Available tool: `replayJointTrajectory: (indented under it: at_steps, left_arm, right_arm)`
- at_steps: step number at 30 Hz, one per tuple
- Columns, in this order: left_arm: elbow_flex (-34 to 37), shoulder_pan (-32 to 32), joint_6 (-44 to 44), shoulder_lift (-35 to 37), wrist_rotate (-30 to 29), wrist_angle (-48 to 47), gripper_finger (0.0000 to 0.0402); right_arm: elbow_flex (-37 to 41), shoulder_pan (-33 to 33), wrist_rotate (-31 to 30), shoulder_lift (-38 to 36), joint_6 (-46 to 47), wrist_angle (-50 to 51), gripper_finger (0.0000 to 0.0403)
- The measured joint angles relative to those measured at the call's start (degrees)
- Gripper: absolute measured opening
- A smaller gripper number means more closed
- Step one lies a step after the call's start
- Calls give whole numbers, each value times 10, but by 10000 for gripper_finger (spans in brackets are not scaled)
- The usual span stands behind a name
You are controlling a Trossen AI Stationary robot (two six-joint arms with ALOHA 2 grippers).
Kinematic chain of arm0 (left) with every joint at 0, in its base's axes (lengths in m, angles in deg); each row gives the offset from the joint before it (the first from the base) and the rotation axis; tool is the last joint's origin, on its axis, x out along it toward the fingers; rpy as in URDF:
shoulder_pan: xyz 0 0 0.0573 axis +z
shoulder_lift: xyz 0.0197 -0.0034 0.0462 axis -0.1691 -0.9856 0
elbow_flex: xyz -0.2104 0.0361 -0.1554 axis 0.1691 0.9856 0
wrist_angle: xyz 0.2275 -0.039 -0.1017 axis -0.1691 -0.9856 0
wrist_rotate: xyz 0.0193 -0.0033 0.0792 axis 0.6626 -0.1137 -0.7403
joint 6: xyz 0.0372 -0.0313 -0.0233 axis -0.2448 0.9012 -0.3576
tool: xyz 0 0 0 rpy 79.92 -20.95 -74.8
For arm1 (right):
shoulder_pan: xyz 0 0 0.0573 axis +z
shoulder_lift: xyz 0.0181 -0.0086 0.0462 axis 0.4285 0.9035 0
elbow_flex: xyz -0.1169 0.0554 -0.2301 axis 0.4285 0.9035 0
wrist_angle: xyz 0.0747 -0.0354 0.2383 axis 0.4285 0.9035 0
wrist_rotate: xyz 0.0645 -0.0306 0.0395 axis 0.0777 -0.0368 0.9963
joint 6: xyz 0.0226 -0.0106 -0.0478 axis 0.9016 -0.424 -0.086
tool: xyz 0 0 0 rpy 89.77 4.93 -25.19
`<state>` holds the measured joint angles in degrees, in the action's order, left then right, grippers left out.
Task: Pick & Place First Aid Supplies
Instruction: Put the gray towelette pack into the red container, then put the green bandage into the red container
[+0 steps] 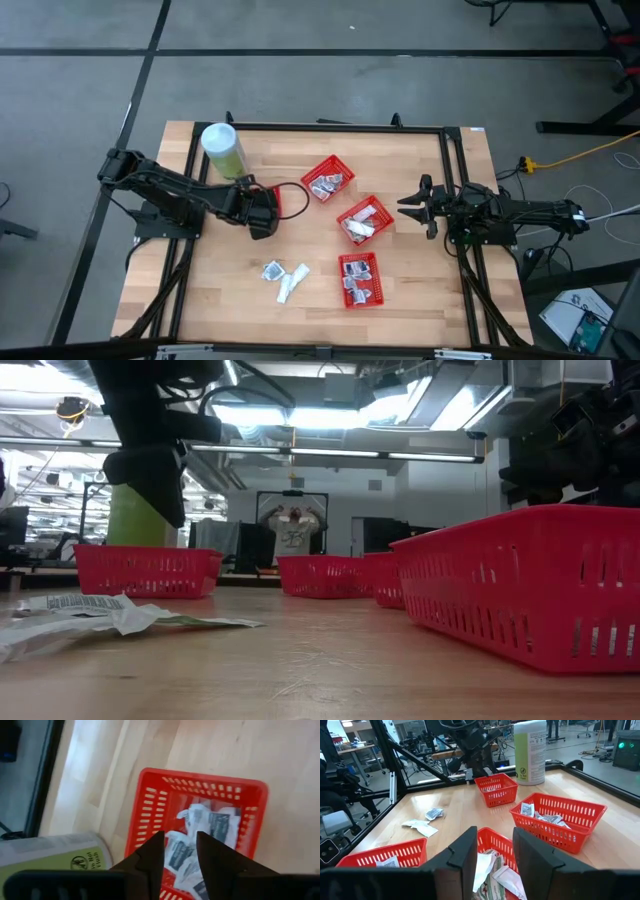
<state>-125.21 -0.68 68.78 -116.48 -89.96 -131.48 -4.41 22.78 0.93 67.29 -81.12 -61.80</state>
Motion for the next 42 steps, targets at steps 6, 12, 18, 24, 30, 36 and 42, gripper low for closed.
replayJointTrajectory:
  at_steps: [6,12,18,24,30,36,42]
  left_arm:
    - [0,0,-10,0,31,52,115]
    - [0,-25,-133,0,107,172,107]
    - [0,-71,-222,0,197,258,109]
    - [0,-103,-238,-5,274,309,101]
    - [0,-119,-257,-41,297,344,95]
    - [-1,-118,-286,-110,307,392,95]
    - [-1,-94,-304,-167,316,442,93]
  right_arm:
    - [0,0,0,0,0,0,126]
    - [0,0,0,0,0,0,126]
    - [0,0,0,0,1,0,126]
    - [0,0,0,0,1,0,126]
    - [0,0,0,0,1,0,126]
    - [0,0,0,0,0,0,126]
    - [0,0,0,0,0,0,126]
